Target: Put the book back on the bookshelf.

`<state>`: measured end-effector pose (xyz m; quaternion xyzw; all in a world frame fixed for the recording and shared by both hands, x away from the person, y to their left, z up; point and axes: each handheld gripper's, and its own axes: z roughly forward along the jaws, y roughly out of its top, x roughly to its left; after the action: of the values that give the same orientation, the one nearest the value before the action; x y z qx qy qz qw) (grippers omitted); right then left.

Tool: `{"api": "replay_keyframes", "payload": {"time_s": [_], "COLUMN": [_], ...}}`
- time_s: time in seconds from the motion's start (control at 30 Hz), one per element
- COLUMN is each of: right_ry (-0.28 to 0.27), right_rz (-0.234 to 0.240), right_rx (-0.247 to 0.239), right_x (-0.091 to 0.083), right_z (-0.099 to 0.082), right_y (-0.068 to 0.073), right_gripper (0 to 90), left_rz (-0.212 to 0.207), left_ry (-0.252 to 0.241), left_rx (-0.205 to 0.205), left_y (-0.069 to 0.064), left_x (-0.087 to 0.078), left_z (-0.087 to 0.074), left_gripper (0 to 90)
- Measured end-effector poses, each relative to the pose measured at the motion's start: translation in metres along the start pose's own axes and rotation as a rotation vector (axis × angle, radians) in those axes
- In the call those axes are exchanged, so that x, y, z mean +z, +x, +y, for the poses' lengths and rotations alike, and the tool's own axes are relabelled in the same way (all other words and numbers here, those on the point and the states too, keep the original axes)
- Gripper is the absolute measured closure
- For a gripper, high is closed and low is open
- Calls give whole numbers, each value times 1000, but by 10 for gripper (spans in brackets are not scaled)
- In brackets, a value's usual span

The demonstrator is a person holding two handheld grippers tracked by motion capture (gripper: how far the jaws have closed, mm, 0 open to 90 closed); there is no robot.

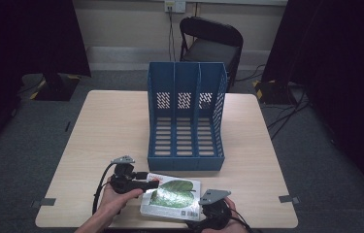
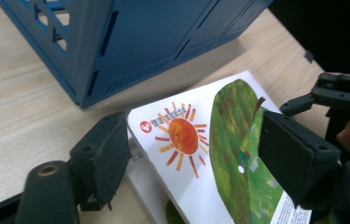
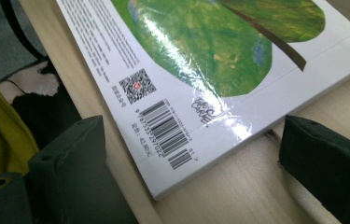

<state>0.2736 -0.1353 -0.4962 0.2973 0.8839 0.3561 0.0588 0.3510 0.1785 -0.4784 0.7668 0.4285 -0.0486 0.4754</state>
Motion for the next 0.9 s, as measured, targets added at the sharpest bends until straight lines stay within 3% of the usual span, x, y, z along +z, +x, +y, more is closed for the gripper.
{"api": "replay_keyframes", "payload": {"time_s": [0.27, 0.47, 0.7, 0.73, 0.8, 0.9], "right_ry": [0, -12, -28, -27, -27, -29], "right_rz": [-59, -85, -119, -119, -119, -110], "right_rx": [-43, -24, -14, -14, -13, 2], "right_x": [3, 5, 7, 7, 6, 6], "right_z": [-1, -1, -3, -2, -2, -2], "right_y": [7, 8, 13, 13, 13, 12], "right_gripper": [66, 73, 70, 71, 72, 80], "left_rz": [-6, -25, -30, -35, -103, -98], "left_ry": [-11, -27, -27, -24, -4, 42], "left_rx": [-7, -30, -28, -31, -34, -3], "left_y": [-3, -2, -3, -3, -4, -12], "left_x": [-3, -6, -5, -5, -4, 2], "left_z": [0, -1, -1, -1, -2, -5], "left_gripper": [215, 211, 211, 213, 307, 288]}}
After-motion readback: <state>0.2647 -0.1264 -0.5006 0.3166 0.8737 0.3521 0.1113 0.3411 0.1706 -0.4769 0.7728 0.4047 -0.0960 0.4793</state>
